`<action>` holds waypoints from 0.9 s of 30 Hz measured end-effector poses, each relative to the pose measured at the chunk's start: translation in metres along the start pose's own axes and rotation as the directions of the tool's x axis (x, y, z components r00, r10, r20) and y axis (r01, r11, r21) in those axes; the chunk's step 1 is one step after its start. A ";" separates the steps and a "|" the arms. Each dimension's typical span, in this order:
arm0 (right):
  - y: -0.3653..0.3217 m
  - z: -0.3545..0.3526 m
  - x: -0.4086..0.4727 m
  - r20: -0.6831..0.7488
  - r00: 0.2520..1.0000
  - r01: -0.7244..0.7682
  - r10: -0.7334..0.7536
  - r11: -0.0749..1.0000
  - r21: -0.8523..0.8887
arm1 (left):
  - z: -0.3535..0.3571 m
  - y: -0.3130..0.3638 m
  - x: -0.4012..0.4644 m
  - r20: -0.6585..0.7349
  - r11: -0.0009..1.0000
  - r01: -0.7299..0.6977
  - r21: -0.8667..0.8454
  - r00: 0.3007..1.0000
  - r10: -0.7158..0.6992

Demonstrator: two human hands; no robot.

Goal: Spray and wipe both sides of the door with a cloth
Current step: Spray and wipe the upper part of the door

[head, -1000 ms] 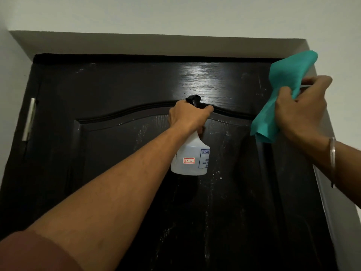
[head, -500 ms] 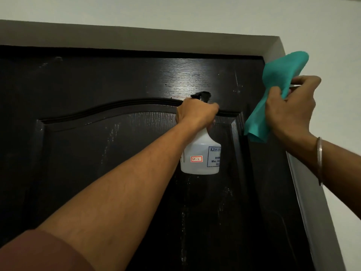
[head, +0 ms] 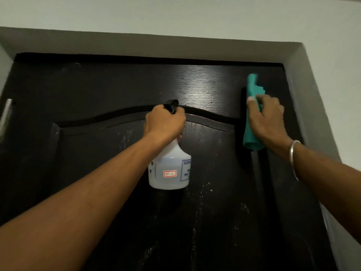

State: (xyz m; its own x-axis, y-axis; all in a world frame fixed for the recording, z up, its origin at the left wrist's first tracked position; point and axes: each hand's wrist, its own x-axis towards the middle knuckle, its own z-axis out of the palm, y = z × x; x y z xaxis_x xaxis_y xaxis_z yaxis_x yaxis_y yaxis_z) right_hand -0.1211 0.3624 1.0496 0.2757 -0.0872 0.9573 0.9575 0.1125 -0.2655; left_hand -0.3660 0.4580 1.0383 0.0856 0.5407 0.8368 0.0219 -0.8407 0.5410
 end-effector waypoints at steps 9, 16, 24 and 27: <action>-0.029 0.079 -0.001 0.067 0.994 0.108 -0.087 0.887 -0.450 | -0.082 -0.041 0.010 -0.059 0.992 -0.012 0.122 0.998 0.019; -0.034 0.087 -0.001 0.093 0.962 0.271 -0.255 0.889 -0.368 | -0.114 -0.061 0.019 -0.032 0.992 -0.018 0.123 0.999 0.022; -0.059 0.096 0.012 -0.118 0.987 0.079 -0.105 0.974 -0.212 | -0.144 -0.078 0.019 -0.012 1.000 -0.011 0.018 1.000 0.011; -0.142 0.152 -0.005 -0.087 0.976 0.182 -0.198 0.970 -0.163 | -0.167 -0.089 0.019 -0.008 1.000 -0.014 0.014 1.000 0.015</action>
State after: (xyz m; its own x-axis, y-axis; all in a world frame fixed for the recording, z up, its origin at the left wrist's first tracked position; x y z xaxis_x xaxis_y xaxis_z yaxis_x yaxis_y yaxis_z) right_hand -0.2714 0.4978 1.1000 0.0875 -0.1940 0.9771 0.9924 -0.0686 -0.1024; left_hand -0.5326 0.5474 1.0200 0.0780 0.5287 0.8452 0.0350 -0.8488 0.5276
